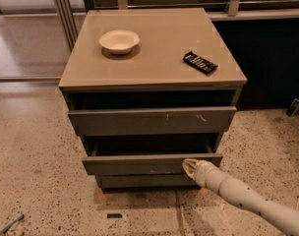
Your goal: Close middle drawer
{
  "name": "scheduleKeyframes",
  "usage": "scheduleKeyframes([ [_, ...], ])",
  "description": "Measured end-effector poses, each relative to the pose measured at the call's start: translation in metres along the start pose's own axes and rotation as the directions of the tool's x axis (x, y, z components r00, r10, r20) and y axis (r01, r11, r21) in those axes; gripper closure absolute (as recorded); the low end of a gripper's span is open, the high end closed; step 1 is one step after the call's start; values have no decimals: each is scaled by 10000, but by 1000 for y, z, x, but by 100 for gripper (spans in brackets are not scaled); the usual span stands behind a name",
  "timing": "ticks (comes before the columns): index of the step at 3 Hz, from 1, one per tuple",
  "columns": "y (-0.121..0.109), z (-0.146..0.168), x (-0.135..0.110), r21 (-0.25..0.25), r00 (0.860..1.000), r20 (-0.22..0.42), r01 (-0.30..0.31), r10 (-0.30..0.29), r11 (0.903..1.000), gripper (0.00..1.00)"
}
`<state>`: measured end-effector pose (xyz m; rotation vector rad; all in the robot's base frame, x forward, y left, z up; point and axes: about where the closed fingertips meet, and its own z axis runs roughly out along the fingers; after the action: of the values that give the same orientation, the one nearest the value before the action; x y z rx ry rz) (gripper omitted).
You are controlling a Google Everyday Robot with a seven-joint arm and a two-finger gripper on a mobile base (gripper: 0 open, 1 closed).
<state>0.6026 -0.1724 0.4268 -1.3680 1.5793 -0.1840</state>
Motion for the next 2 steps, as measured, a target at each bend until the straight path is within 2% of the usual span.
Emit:
scheduleKeyframes([
  [1, -14, 8, 14, 238, 9995, -231, -218, 224, 9995, 100],
  [2, -34, 20, 37, 499, 9952, -791, -546, 584, 9973, 100],
])
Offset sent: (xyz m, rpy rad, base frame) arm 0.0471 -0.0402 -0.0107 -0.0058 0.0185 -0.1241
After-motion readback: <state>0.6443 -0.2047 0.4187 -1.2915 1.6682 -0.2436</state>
